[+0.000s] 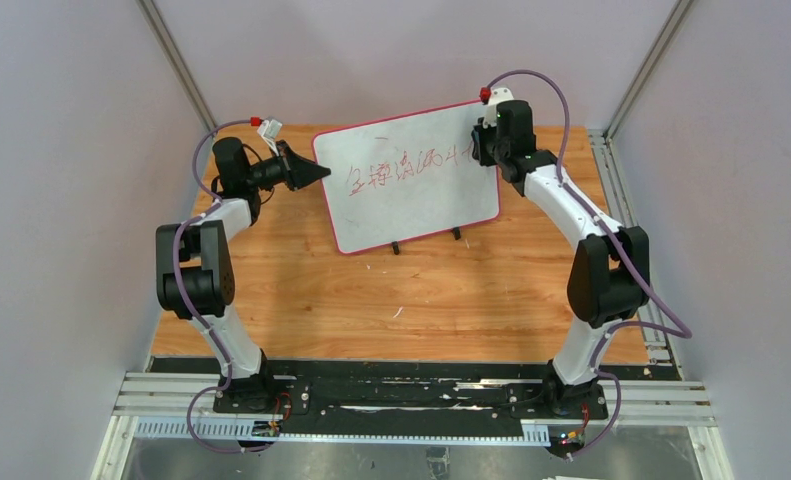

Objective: Erase the whiteboard

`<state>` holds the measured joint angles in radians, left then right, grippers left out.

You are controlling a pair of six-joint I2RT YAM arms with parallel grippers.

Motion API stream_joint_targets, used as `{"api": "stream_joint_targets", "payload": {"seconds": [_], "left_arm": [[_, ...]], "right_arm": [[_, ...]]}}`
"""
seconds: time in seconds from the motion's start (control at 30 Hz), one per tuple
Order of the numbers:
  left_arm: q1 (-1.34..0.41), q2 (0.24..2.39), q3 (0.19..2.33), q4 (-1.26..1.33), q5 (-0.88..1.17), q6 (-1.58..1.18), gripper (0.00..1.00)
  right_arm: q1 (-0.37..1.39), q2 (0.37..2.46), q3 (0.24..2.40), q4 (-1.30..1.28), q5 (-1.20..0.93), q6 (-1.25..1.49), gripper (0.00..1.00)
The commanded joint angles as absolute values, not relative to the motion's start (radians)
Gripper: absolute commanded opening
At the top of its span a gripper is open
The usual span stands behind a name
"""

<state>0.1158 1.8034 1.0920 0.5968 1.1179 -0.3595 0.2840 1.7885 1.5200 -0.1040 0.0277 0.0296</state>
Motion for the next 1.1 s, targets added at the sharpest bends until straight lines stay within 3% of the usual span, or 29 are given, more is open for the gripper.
{"api": "stream_joint_targets", "payload": {"seconds": [0.0, 0.63, 1.07], "left_arm": [[0.119, 1.816, 1.055, 0.546, 1.011, -0.167, 0.0], [0.119, 1.812, 1.054, 0.528, 1.013, -0.156, 0.0], [0.124, 1.805, 1.055, 0.487, 1.015, -0.12, 0.0]], "right_arm": [[0.27, 1.798, 1.56, -0.097, 0.002, 0.009, 0.01], [0.378, 1.837, 1.561, -0.091, -0.022, 0.031, 0.01], [0.226, 1.832, 1.539, -0.098, 0.052, 0.041, 0.01]]}}
